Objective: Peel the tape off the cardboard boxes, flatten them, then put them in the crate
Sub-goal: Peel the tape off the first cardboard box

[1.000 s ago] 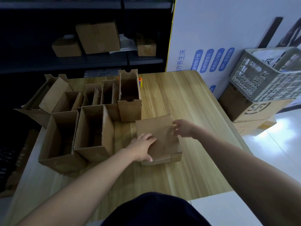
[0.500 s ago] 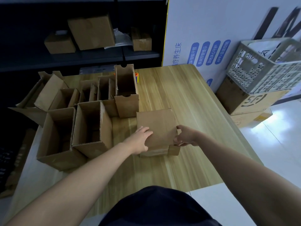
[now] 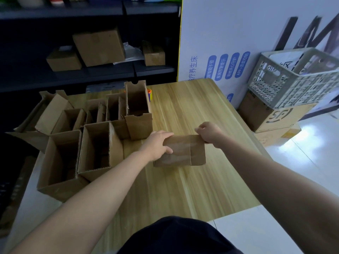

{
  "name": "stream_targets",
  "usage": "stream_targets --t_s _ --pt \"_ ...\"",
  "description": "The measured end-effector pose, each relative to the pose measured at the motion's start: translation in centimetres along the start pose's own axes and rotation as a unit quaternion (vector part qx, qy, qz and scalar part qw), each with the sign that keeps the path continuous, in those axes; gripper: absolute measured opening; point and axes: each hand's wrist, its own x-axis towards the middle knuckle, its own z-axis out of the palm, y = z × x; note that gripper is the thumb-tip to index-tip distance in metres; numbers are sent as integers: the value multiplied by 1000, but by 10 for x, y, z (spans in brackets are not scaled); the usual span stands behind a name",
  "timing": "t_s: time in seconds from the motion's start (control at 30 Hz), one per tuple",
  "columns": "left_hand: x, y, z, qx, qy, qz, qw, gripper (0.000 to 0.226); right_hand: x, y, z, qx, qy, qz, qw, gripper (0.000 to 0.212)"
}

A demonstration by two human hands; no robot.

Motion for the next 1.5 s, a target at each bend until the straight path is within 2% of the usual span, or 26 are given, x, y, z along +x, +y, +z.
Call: stream_targets --t_s 0.07,0.13,0.2,0.27,0.33,0.53,0.7,0.97,1.1,1.2,1.3,1.5 --pt "5 0 -3 -14 30 -1 999 62 -2 -3 -3 -89 21 -123 988 57" --pt "9 0 -6 -37 55 -2 998 56 -3 -5 -4 -209 -54 -201 955 76" --pt "13 -3 -7 -50 83 -4 995 50 -3 -4 1 -341 -102 -206 911 98" --pt "15 -7 -7 -48 118 -7 992 44 -1 -3 6 -410 -81 -213 883 109" --pt "15 -10 -6 -37 143 -4 989 37 1 -4 9 -437 -52 -232 867 110" --pt "19 -10 -4 60 165 14 984 27 10 -21 17 -432 -62 -237 868 103" --pt "27 -11 -8 65 130 -11 989 27 15 -29 22 -414 -77 -213 882 114" --pt "38 -9 -13 71 104 -53 991 15 23 -40 23 -415 -83 -198 884 108" --pt "40 -10 -15 78 112 -47 990 9 24 -47 22 -421 -88 -186 883 109" --pt "39 -15 -12 71 126 -27 989 20 24 -50 21 -422 -96 -173 885 111" --pt "36 -22 -12 71 131 -45 988 31 25 -54 20 -426 -104 -165 884 111" --pt "36 -26 -23 60 109 -75 989 14 27 -64 20 -449 -115 -157 872 108"
